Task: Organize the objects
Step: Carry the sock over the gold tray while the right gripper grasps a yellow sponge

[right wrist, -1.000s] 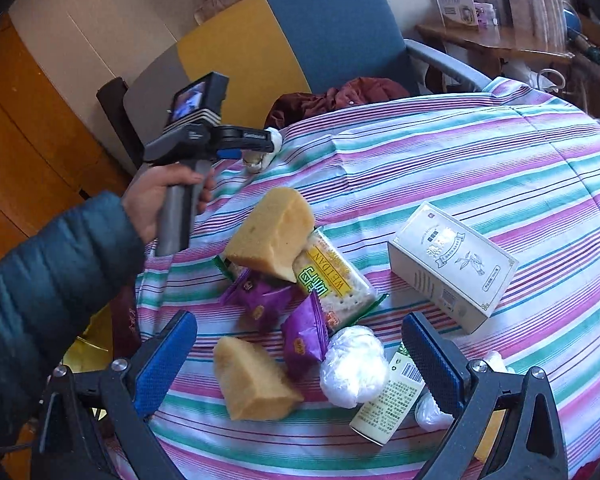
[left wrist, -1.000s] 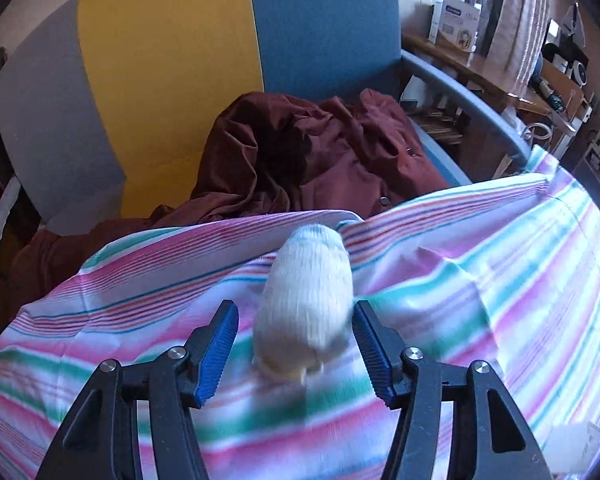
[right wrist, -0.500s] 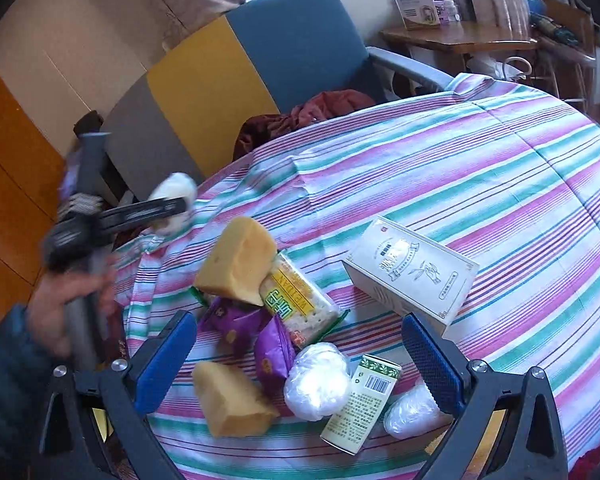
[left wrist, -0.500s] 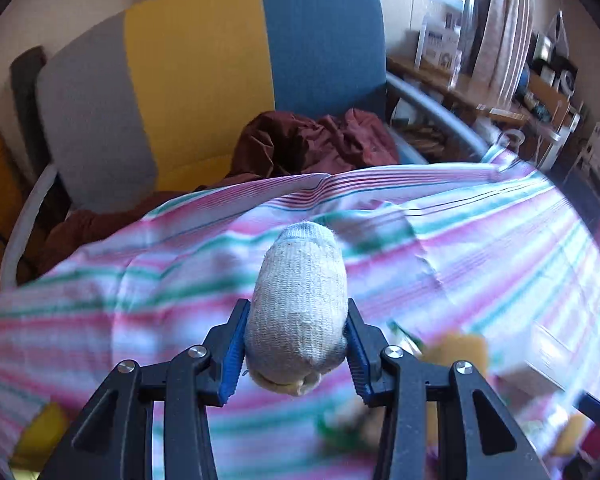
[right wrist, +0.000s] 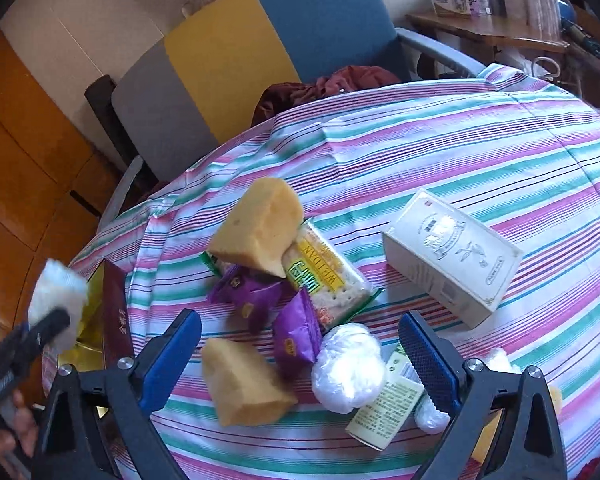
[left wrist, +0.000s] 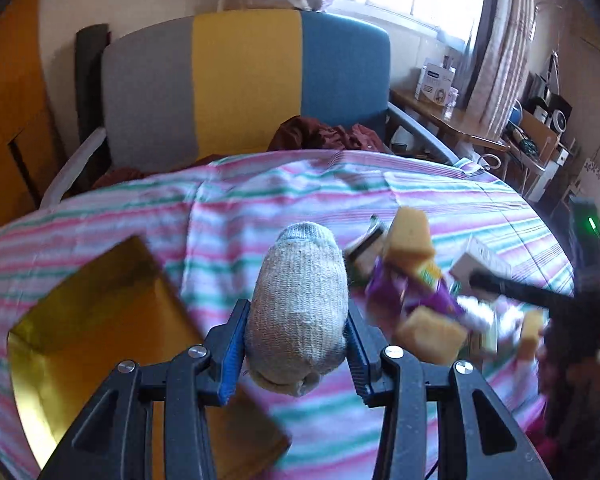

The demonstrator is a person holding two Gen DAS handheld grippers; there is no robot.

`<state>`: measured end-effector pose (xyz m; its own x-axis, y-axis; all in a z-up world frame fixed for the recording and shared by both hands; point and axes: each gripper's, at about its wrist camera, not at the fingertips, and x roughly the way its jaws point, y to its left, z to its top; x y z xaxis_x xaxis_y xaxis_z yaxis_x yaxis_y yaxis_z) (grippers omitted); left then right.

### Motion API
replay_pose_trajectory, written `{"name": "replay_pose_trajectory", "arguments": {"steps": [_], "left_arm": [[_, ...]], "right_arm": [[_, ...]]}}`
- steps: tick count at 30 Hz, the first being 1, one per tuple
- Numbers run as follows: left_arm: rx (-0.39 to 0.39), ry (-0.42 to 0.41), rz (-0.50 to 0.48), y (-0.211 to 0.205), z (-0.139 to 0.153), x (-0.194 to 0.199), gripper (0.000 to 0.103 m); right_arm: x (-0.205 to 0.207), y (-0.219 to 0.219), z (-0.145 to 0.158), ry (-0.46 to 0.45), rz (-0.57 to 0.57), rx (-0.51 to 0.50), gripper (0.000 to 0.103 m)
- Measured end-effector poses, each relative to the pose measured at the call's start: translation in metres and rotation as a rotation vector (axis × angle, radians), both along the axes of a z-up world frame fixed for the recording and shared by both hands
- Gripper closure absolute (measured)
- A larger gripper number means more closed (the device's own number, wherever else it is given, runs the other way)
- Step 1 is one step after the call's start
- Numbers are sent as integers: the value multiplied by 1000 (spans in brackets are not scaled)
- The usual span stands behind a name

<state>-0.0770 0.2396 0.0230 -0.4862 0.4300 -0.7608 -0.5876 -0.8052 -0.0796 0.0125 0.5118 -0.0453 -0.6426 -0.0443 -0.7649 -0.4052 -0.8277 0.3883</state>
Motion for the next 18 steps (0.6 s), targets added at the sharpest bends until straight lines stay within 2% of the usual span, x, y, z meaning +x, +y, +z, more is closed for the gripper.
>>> {"name": "replay_pose_trajectory", "arguments": {"steps": [2, 7, 13, 15, 16, 18], "left_arm": [[5, 4, 27, -23, -4, 9, 58], [31, -17, 119, -78, -15, 20, 58], [44, -38, 235, -144, -29, 30, 58], [50, -49, 269, -161, -32, 33, 58], [56, -53, 288, -171, -33, 34, 58], [67, -57, 331, -188, -35, 35, 58]], "right_arm": [[-7, -5, 1, -6, 16, -16, 5], [-44, -20, 11, -32, 23, 51, 5], [-105, -22, -10, -159, -36, 124, 7], [-124, -20, -25, -239, -57, 156, 19], [-131, -19, -33, -262, -36, 135, 47], [-134, -20, -38, -282, -16, 158, 51]]}}
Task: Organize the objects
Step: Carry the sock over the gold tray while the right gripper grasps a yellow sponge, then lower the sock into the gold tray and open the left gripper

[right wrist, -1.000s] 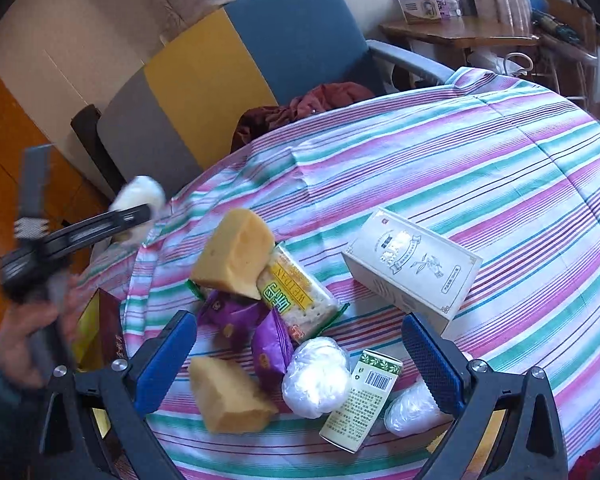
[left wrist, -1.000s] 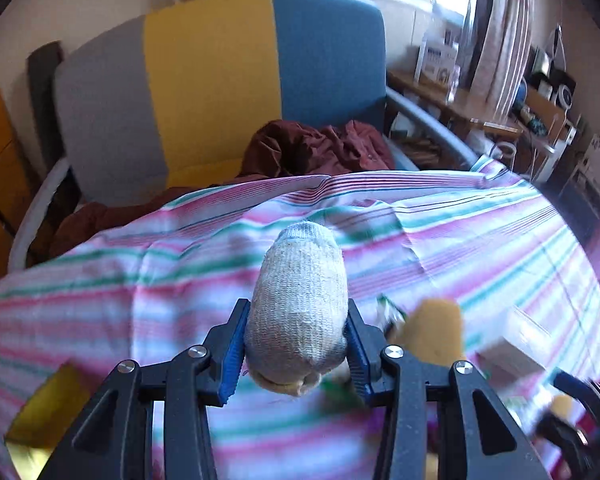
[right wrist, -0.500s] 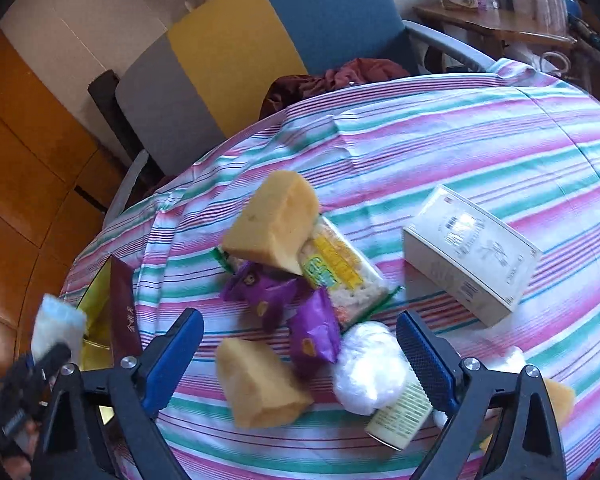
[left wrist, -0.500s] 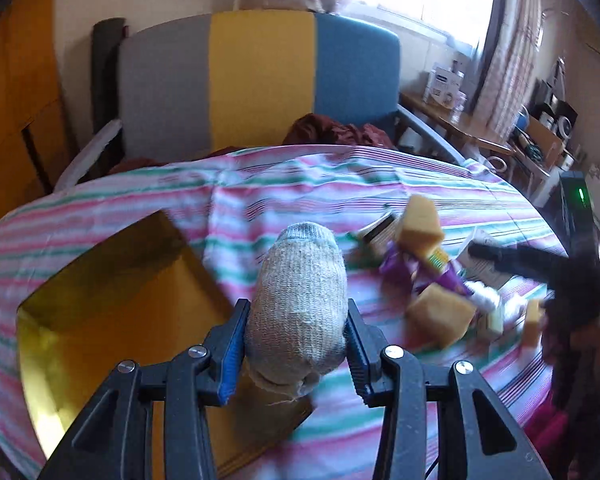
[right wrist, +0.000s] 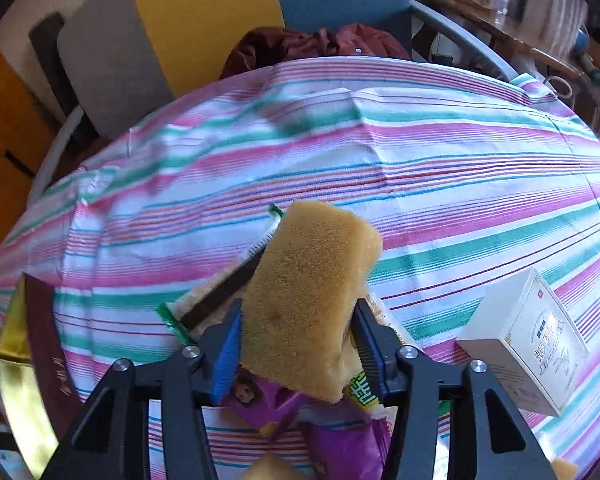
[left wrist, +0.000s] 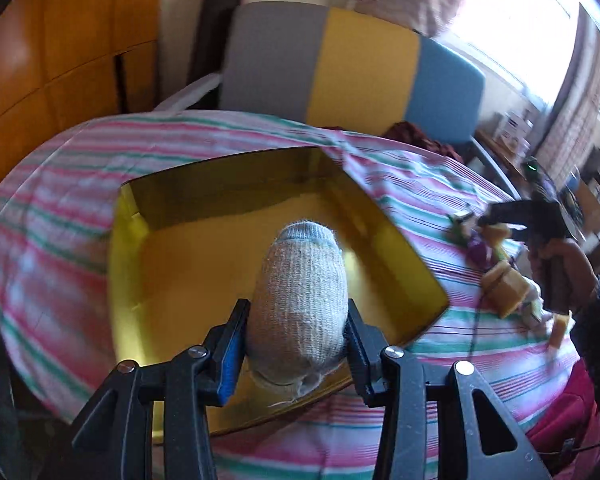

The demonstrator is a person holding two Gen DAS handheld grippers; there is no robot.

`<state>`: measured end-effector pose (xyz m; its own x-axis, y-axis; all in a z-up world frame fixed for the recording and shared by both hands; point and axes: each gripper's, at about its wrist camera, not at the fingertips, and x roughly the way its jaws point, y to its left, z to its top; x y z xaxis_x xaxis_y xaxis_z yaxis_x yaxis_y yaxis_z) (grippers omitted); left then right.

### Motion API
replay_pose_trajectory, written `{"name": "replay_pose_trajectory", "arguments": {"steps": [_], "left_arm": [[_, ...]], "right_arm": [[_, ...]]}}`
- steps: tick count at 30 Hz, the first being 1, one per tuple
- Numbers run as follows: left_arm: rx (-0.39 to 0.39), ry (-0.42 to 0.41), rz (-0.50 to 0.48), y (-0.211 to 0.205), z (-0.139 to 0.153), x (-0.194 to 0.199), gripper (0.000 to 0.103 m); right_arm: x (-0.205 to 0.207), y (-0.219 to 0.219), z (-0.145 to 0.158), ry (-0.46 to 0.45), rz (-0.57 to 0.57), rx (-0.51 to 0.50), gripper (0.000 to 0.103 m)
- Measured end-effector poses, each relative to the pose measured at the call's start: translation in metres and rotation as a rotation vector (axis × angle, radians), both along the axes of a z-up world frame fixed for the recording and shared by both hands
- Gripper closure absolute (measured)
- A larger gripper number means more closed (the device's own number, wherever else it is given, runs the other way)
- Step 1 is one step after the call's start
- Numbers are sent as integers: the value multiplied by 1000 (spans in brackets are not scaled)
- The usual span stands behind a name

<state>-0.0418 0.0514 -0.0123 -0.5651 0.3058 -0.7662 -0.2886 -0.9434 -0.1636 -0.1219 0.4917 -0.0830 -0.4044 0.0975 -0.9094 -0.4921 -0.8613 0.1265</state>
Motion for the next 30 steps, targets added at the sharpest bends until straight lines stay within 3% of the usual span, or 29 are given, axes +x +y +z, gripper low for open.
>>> {"name": "replay_pose_trajectory", "arguments": {"steps": [7, 15, 18, 23, 30], "left_arm": [[30, -16, 103, -36, -14, 2, 58], [56, -21, 116, -47, -18, 9, 58], [68, -29, 131, -54, -19, 9, 58], [112, -47, 176, -72, -18, 3, 58], [167, -92, 227, -85, -20, -22, 58]], "right_arm": [[23, -34, 45, 132, 111, 66, 53], [61, -109, 63, 207, 381, -16, 53], [82, -142, 56, 185, 502, -28, 53], [117, -170, 23, 94, 598, 13, 53], [127, -149, -11, 44, 539, -26, 53]]}}
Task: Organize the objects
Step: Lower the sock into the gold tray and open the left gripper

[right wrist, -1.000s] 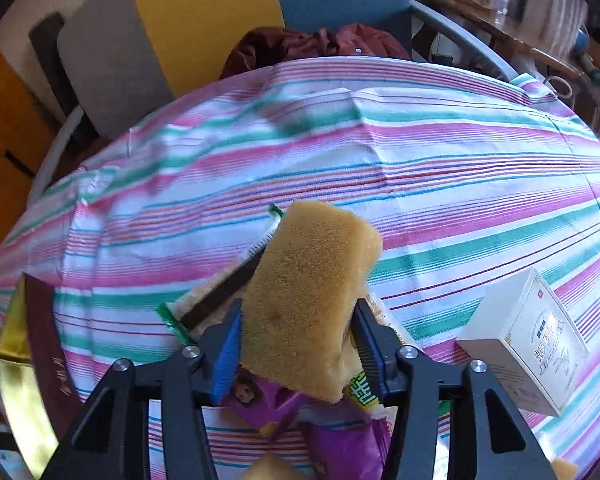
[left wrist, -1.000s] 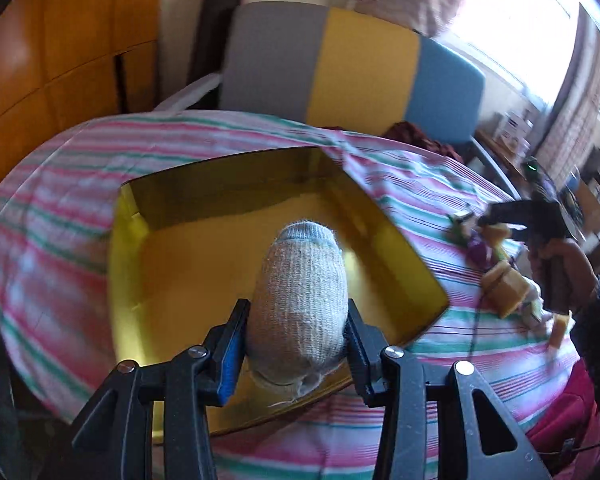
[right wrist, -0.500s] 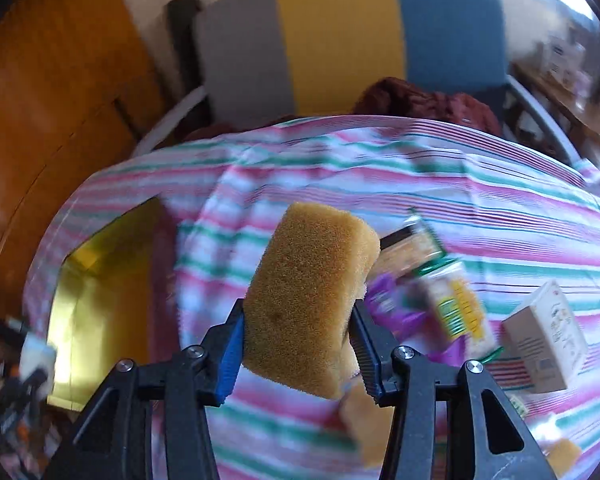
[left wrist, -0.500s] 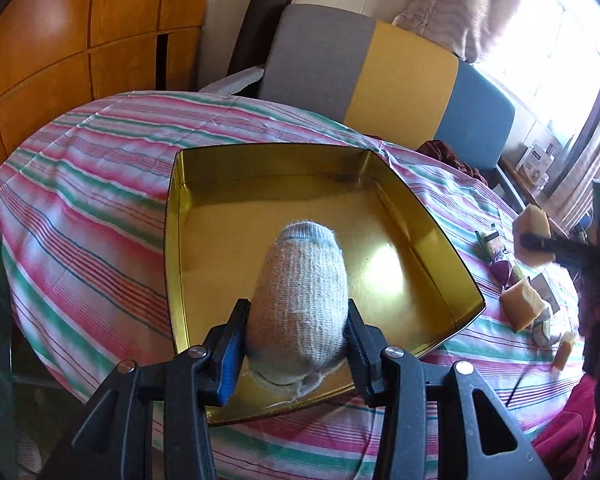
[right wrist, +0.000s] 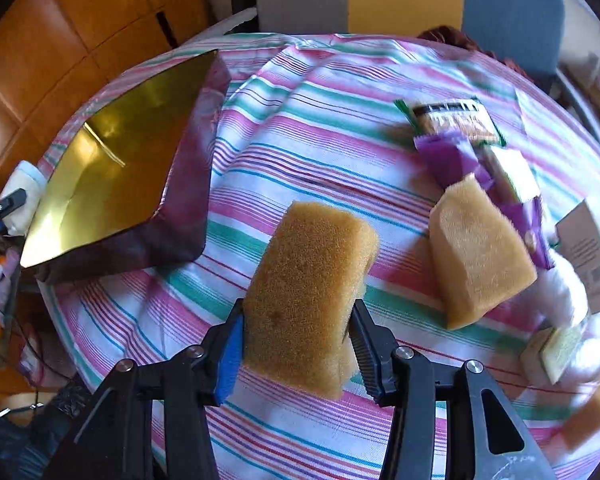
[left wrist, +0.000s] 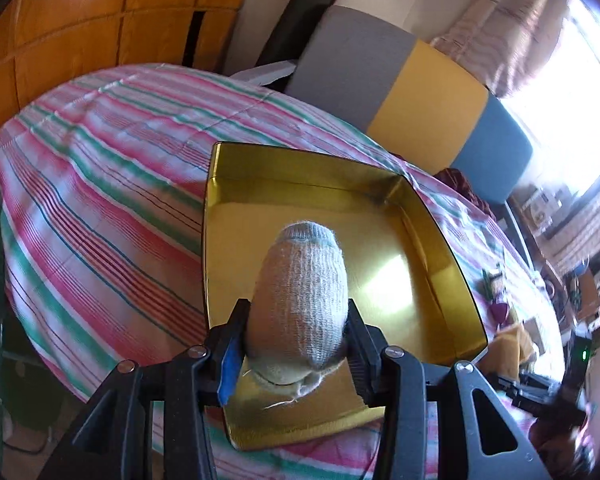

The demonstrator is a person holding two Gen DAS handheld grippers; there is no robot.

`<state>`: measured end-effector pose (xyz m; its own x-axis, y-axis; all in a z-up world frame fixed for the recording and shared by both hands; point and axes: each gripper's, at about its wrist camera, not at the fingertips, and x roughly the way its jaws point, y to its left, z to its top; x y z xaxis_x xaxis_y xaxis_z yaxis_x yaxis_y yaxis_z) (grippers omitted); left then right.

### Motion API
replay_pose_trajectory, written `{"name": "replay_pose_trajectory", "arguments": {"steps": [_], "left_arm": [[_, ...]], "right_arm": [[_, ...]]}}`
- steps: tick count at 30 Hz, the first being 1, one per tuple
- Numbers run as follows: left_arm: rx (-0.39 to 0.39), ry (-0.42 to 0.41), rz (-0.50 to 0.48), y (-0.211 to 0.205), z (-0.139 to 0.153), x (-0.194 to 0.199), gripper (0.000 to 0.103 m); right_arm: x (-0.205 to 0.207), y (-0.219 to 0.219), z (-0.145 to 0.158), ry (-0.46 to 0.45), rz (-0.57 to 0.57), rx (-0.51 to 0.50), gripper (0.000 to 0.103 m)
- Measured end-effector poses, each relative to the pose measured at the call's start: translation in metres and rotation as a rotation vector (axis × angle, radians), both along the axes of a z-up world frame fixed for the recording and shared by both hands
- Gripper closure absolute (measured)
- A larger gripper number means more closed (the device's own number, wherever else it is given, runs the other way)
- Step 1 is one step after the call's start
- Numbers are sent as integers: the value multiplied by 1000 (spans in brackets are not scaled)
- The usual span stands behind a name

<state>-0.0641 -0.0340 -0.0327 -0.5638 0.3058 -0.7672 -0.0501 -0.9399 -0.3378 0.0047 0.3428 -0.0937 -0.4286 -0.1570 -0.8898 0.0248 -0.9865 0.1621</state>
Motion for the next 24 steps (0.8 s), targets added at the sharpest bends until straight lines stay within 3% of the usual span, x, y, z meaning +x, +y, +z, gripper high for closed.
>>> {"name": "replay_pose_trajectory", "arguments": {"steps": [8, 17, 24], "left_arm": [[-72, 4, 56, 2, 0, -41, 58], [-170, -103, 144, 4, -31, -113, 58], [-258, -124, 165, 13, -43, -145, 58]], "right_arm": [[1, 5, -4, 19, 10, -29, 53], [0, 4, -5, 29, 10, -49, 53], [-3, 5, -6, 30, 12, -57, 53]]}}
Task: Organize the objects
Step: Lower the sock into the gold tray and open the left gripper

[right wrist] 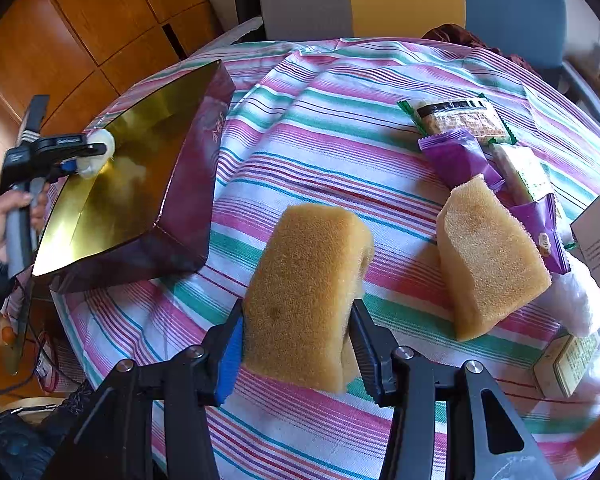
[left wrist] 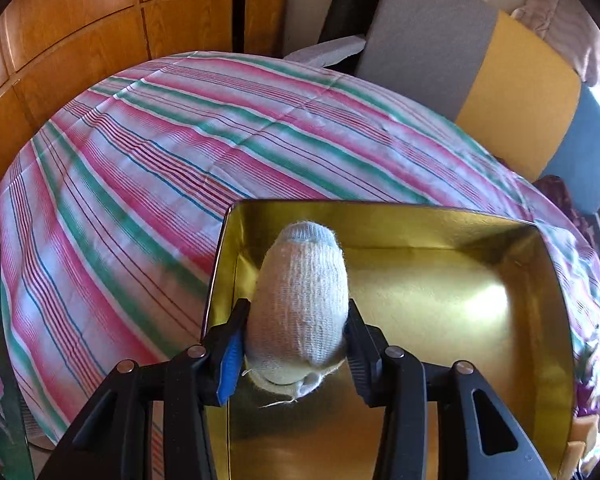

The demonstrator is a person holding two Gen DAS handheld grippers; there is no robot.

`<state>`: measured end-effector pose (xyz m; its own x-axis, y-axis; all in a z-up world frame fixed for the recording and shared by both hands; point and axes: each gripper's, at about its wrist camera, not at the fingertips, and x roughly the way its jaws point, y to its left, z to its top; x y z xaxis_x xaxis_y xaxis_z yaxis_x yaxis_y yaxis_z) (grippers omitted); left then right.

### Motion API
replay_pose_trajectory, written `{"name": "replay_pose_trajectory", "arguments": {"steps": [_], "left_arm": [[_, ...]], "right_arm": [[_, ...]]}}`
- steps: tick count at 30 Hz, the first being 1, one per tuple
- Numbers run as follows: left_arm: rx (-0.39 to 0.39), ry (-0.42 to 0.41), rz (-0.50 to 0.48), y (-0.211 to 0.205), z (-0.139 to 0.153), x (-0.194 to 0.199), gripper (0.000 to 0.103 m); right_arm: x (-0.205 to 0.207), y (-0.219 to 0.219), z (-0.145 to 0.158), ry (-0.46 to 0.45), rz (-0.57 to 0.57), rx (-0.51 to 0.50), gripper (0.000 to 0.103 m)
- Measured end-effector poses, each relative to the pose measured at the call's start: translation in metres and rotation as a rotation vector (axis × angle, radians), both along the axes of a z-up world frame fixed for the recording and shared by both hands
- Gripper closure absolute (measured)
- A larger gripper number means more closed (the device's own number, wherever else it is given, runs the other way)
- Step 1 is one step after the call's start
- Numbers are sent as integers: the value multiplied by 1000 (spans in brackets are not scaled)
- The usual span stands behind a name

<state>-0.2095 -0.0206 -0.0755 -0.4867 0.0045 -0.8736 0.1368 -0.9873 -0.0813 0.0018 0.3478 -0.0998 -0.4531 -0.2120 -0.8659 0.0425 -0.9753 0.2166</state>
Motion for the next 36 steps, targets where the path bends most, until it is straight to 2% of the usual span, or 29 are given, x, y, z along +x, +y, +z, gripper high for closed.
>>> {"name": "replay_pose_trajectory", "arguments": {"steps": [5, 9, 14, 21, 23, 31, 36], "left_arm": [[-38, 7, 5, 6, -3, -14, 57], [-103, 15, -16, 13, -6, -19, 57], [-128, 25, -38, 15, -6, -23, 57], [-123, 68, -65, 12, 4, -17, 49], [-124, 84, -68, 11, 7, -15, 41], [-115, 140, -65, 7, 24, 3, 39], [-82, 208, -67, 3, 51, 41, 39]], "right_arm": [[0, 0, 0, 1, -2, -3, 53], [1, -1, 0, 0, -2, -3, 53], [0, -1, 0, 1, -3, -4, 53], [-1, -1, -1, 1, -3, -5, 52], [-1, 0, -1, 1, -3, -4, 52], [-2, 1, -1, 6, -2, 4, 52], [-2, 2, 0, 9, 0, 12, 52]]}}
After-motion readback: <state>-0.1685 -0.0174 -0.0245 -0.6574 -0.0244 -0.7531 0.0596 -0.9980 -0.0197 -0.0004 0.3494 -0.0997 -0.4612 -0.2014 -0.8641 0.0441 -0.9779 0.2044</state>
